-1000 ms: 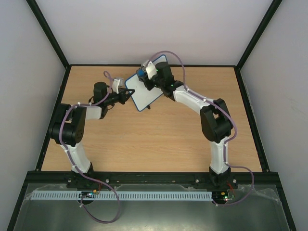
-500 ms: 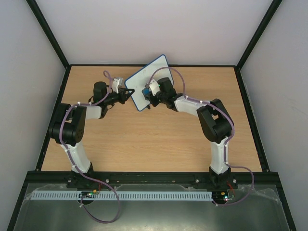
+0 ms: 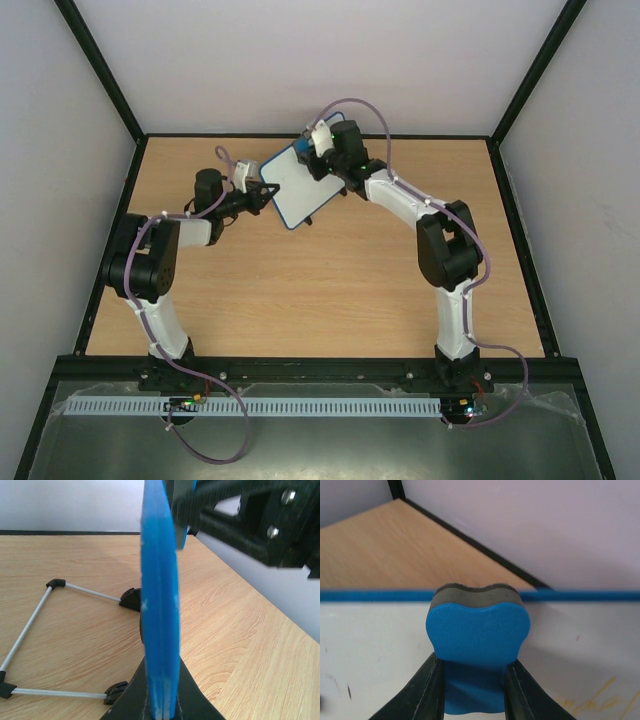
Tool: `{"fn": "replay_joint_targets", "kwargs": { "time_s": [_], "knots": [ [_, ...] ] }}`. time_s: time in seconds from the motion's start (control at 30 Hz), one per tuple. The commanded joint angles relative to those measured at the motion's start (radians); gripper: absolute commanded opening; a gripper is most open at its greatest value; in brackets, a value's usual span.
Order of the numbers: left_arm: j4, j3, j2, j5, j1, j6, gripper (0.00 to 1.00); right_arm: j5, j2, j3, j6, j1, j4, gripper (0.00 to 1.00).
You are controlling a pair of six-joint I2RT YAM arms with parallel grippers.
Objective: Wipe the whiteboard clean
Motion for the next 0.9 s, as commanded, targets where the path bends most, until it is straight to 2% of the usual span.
{"fn": "replay_joint_targets", "kwargs": {
  "time_s": [0.0,0.53,0.73,0.87],
  "knots": [
    [-0.15,-0.017,0.047,0.112,-0.041,0.002,0.03,0.006,0.033,0.051,-0.009,0.003,0.009,0.02],
    [-0.165,-0.007,0.055,0.115,-0.041,0.008,0.03,-0.024,0.029,-0.24,-0.004,0.004,0.076,0.02],
    [-0.167,-0.001,0.059,0.12,-0.041,0.008,0.03,-0.013,0.0,-0.235,-0.013,0.003,0.064,0.02],
    [-0.168,0.001,0.063,0.123,-0.041,0.009,0.03,0.003,-0.022,-0.143,-0.02,0.0,0.032,0.02]
  ]
}}
